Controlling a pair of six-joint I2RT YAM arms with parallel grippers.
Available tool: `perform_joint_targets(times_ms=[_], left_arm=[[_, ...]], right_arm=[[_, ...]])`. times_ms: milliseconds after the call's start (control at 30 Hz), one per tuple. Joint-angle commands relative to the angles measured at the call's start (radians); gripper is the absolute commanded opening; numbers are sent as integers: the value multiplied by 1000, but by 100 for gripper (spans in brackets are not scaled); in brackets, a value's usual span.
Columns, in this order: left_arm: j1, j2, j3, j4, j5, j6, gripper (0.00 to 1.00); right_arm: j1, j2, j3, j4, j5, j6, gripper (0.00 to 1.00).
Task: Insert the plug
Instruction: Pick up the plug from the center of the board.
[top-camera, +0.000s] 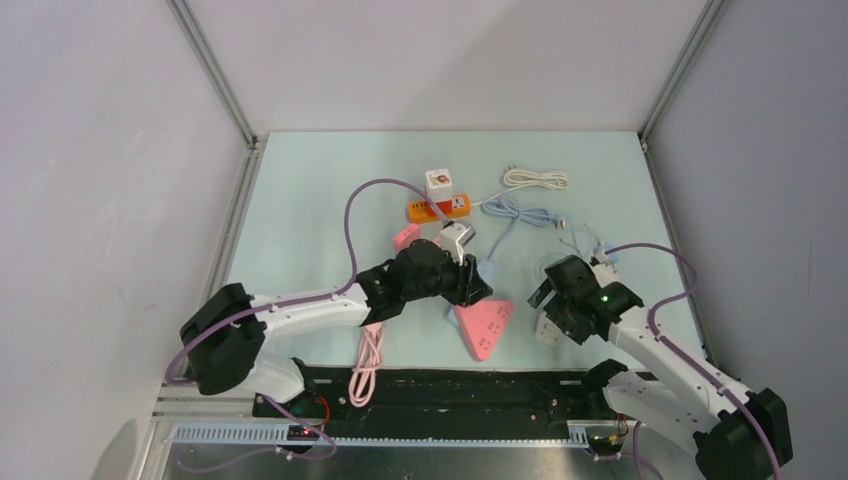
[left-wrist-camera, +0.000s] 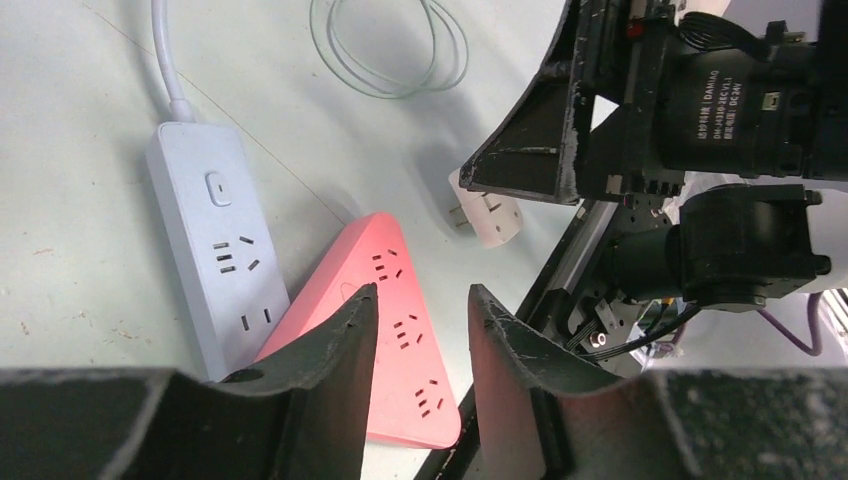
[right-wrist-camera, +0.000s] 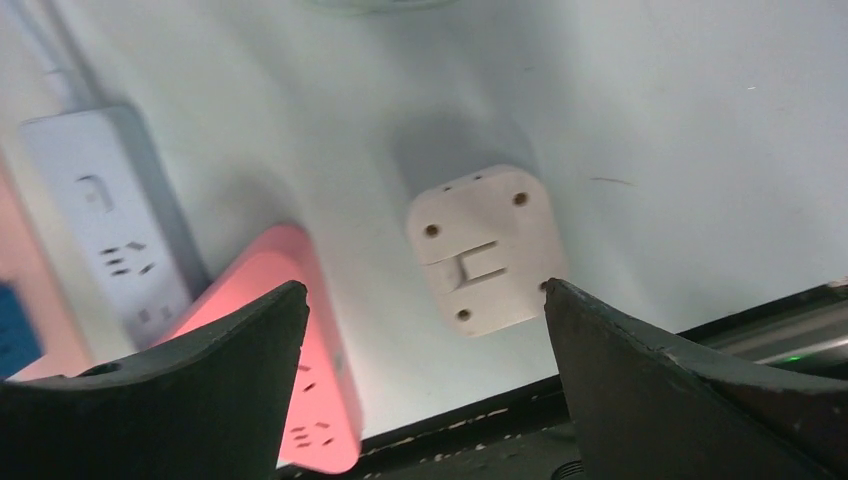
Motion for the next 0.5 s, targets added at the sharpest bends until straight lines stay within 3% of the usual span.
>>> perform_joint_targets(times_ms=[0,467], left_arm=[[12,-40,-19,11,-13,36,44],[45,-60,-40,12,16,38,44]], right_arm=[[1,71,-4,-45,119,-24,93],[-62,117,-151,176,-17,-91,93]])
